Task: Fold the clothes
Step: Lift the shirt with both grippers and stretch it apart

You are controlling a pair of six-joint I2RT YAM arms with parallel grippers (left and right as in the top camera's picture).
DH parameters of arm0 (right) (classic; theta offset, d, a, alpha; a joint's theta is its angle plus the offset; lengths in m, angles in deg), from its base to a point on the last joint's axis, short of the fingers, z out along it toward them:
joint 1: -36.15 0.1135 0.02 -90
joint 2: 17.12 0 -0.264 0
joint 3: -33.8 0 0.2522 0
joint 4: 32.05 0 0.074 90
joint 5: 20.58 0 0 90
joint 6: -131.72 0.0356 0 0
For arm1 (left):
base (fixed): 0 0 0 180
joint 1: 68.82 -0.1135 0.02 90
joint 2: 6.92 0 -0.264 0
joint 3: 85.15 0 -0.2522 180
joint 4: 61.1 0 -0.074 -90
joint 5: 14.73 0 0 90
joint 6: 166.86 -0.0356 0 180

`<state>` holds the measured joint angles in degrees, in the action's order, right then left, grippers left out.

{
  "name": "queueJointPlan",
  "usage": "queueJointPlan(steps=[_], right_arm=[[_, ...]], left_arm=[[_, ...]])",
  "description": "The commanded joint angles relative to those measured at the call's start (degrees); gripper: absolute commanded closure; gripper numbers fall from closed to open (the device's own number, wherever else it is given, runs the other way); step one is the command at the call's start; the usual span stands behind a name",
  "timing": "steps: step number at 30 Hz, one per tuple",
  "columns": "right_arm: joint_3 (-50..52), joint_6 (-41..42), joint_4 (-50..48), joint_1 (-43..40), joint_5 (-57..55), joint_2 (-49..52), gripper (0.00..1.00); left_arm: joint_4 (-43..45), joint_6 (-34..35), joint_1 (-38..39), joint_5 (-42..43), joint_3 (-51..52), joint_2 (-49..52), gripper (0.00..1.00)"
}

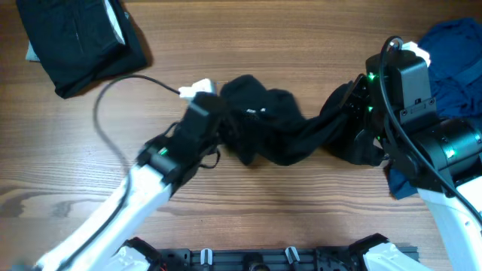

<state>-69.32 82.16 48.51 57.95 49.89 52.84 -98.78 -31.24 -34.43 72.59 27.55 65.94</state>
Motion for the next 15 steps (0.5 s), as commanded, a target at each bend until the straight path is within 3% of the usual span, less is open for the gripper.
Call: queueJointPlan(steps=[1,15], right_arm=[[-1.36,-0.07,-0.37,-0.28,0.07,-0.33,0.96],[-1.4,-3.74,-1.62,-0.28,4.66,-10.84,0.96]], left_arm=[[-3.06,-4.22,-0.11,-4.72,-0.61,-12.17,0.96],[-9.94,-8.39,-0.09,-8.11,-1.77,-33.88,0.96]])
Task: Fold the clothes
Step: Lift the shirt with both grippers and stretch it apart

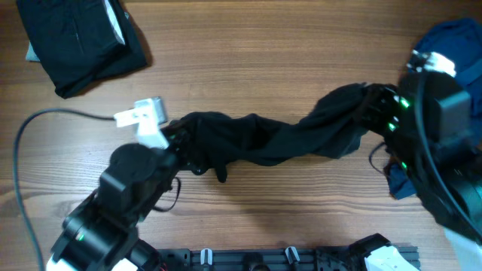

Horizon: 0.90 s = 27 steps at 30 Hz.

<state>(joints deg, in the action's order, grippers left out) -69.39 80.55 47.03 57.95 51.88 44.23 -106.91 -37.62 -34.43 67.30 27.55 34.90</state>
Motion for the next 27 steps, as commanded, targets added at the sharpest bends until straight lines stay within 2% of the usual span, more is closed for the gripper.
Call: queueJointPlan(steps=[1,9,13,18,22,27], right_arm=[[-1.33,-2.8,-0.17,-0.28,3.72,-2.82,0.96],[-2.01,-2.64,-0.63,-0.28,4.48,-4.74,0.96],[-4.79,-2.89,-0.63,-0.28,2.01,-4.72,0.96],[-5.99,-4.09,-2.45,-0.28,0.44,-4.46,0.96],[-5.97,-4.13,-3.89,-0.28,0.42,-1.33,0.96],[-5.97,-3.67,-6.88,-0.28,0.42,6.16,0.96]], left_arm=[[-3.02,-2.01,-0.09,-2.8,-2.56,-3.28,0.96],[-13.66,-3.52,-0.11,-3.08,-14.05,-3.56,0.96],[-15.41,-4.57,-0.11,-6.29,-18.21,-3.56,0.96],[-15.41,-4.57,-0.11,-12.72,-18.47,-2.38,0.96],[-15.3,-4.55,-0.11,-15.23,-18.47,3.06,0.96],[-12.87,-4.52,-0.13,-19.61,-18.47,14.82,0.96]])
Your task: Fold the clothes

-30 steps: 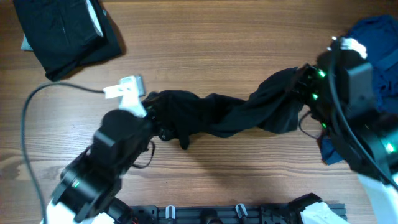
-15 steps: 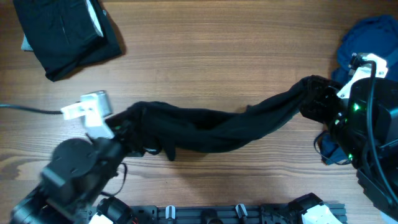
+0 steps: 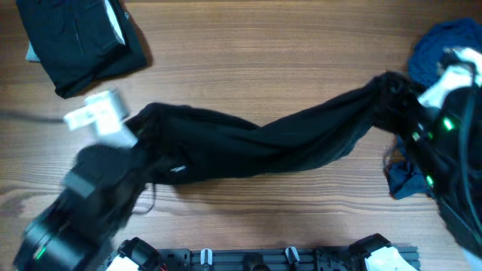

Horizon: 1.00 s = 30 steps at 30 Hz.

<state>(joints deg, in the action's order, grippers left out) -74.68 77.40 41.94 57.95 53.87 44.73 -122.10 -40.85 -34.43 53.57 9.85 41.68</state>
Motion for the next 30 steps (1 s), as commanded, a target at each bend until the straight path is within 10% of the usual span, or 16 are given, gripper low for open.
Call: queueJointPlan(steps=[1,9,13,20,30], right_arm=[[-0.68,-0.5,-2.84,-0.28,-1.6,7.56,0.96],[-0.63,0.24,-14.8,-0.31,-10.95,23.78,0.95],[-0.63,-2.21,-18.03,-0.31,-11.54,29.38,0.61],[-0.63,-5.9,-17.29,-0.31,-12.24,31.15,0.2],[-0.63,-5.68,-11.85,-0.31,-11.89,30.08,0.15]], left_arm=[[3.48,-1.29,-0.17,-7.26,-0.76,10.84,0.96],[20.81,-1.33,-5.11,-13.55,-0.76,35.5,0.73],[25.44,-1.31,-8.76,-13.53,-0.76,43.85,0.09],[20.61,-1.29,-9.6,-11.76,-0.79,44.76,0.04],[3.41,3.54,-9.38,19.06,-0.76,41.53,0.02]])
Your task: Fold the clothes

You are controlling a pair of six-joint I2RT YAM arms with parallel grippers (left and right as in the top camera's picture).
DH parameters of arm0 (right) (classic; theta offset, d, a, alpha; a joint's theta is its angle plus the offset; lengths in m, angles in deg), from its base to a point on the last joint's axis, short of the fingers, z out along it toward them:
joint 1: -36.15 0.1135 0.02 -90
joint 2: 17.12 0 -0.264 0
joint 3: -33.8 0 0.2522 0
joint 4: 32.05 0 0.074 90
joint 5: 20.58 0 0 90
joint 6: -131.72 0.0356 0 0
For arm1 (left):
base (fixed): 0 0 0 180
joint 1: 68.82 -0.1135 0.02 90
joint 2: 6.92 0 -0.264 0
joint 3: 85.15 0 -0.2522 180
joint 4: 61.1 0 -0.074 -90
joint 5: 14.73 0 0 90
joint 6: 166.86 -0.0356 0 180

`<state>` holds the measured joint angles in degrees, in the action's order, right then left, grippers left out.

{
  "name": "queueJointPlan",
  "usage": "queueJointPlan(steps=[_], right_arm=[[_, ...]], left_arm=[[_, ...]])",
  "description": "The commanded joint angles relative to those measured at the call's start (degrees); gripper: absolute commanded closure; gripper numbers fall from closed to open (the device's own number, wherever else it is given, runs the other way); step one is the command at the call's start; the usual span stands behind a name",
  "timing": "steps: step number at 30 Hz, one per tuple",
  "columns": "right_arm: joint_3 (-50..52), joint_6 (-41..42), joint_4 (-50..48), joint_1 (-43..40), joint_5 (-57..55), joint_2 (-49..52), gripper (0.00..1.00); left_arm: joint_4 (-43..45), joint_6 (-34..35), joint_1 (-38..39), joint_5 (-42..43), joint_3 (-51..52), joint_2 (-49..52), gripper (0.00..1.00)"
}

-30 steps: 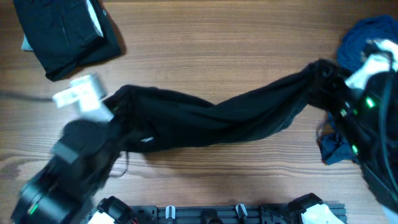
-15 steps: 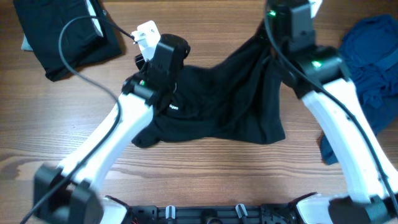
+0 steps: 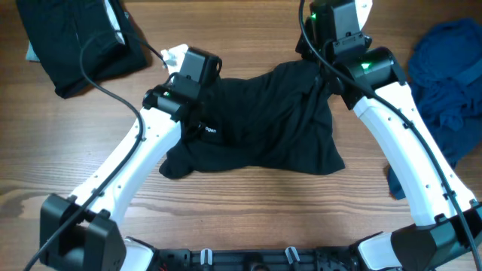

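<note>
A black garment (image 3: pixel 260 124) lies spread over the middle of the wooden table, roughly flat with wrinkles and a small white label near its left side. My left gripper (image 3: pixel 202 84) is at its upper left corner, fingers hidden under the wrist camera. At the garment's upper right corner sits my right gripper (image 3: pixel 316 62), its fingers hidden beneath the arm. Both arms reach far across the table. Whether either holds the cloth cannot be told.
A folded black garment (image 3: pixel 75 38) lies at the far left corner. A crumpled blue garment (image 3: pixel 448 75) lies at the right edge. A black cable (image 3: pixel 113 83) trails over the left arm. The table's front rail (image 3: pixel 256 260) runs along the bottom.
The garment was stretched as a long band between grippers at the table's left and right sides. Now both grippers are at the far side and the cloth lies spread below them.
The black garment was bunched at mid-table with both grippers at its ends. The grippers then stood farther apart, then farther still, with the cloth drawn into a long band. Now both are at the far side and the garment lies spread flat.
</note>
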<state>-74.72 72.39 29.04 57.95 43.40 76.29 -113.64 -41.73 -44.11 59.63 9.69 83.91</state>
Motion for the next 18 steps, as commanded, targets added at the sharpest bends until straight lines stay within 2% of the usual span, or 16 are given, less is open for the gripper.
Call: queueJointPlan(steps=[1,8,13,18], right_arm=[[-0.59,-0.61,1.4,-0.31,-1.42,-1.49,0.16],[-0.59,0.96,1.86,-0.31,2.19,-1.49,0.15],[-0.59,0.98,3.32,-0.31,2.97,-1.49,0.15],[-0.59,0.96,5.79,-0.31,2.95,-1.49,0.16]], left_arm=[[-7.23,6.12,0.31,14.32,-0.61,-0.7,0.02],[-15.37,13.4,3.06,19.74,-0.5,0.11,0.04],[-12.31,18.43,8.76,18.56,1.18,3.82,0.01],[-9.55,23.15,9.9,18.82,1.27,8.39,0.0]])
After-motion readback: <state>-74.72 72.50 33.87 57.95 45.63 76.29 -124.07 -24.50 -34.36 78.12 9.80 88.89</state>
